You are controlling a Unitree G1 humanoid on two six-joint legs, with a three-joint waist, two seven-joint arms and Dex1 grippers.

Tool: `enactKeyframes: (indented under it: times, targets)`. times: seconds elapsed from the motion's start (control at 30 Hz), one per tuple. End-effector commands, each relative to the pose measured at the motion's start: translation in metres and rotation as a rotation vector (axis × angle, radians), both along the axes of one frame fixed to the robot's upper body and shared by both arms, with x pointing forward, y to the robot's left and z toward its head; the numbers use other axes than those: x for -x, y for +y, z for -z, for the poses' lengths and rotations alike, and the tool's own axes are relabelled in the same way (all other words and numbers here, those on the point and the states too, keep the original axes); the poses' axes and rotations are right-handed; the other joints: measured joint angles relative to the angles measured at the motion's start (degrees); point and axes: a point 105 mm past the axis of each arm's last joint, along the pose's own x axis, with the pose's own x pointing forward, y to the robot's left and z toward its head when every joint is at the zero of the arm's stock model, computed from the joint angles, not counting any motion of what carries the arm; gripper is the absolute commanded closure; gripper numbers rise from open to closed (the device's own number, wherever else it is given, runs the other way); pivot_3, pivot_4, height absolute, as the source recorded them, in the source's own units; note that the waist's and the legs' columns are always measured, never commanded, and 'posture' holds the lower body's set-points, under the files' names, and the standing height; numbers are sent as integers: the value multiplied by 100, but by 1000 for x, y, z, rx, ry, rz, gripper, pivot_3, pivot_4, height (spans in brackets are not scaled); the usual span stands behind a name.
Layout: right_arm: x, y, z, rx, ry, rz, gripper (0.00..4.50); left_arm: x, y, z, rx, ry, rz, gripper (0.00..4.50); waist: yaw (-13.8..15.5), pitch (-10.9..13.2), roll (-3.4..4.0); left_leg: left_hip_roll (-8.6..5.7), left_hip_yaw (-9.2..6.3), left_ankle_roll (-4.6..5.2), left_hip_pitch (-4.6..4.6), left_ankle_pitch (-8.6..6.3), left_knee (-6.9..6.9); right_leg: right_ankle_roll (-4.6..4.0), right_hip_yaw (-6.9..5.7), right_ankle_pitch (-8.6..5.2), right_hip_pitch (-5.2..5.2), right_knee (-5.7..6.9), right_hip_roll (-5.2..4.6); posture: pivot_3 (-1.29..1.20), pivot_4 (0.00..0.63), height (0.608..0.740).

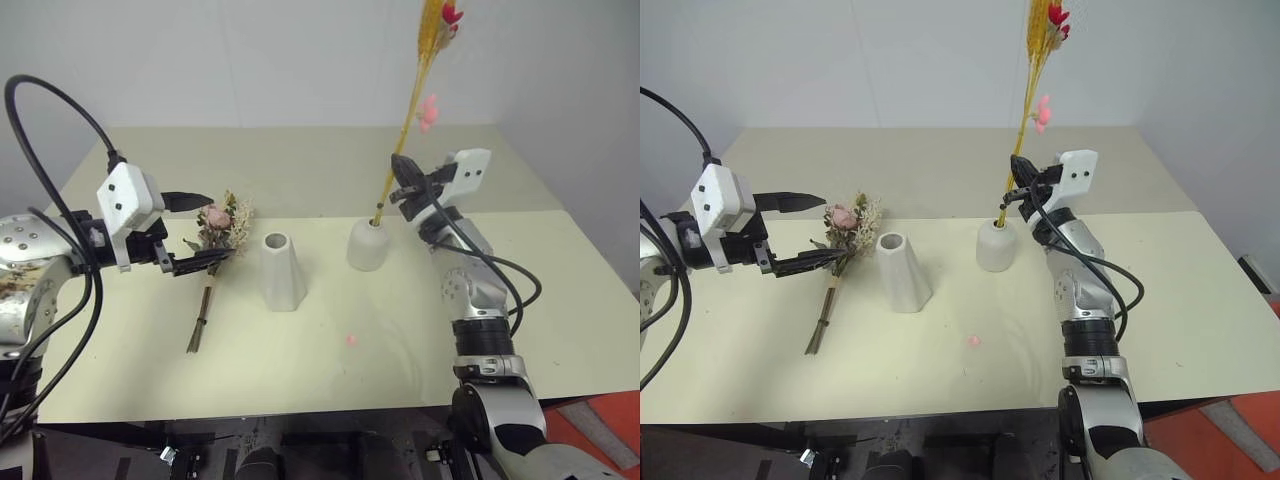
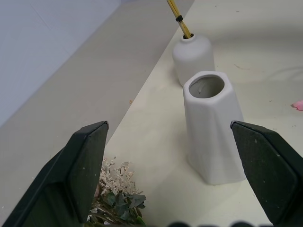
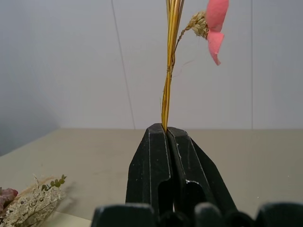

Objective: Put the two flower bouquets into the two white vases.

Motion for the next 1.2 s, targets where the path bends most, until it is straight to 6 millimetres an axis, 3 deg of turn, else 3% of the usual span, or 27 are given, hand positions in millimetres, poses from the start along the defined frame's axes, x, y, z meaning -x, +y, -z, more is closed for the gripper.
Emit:
enactKeyframes:
  times: [0.03,1.2]
  targets:
    - [6,3,-15,0,-71,-6,4470,2,-3,-11,-6,-58,11,0,-2,0,0,0,0,0,0,0,0,0,0,0,0,0,0,0,150,740]
    - [8,5,13,9,-20,18,4470,0,-1,-11,-3,-74,7,0,-1,0,0,0,0,0,1,0,0,0,0,0,0,1,0,0,150,740]
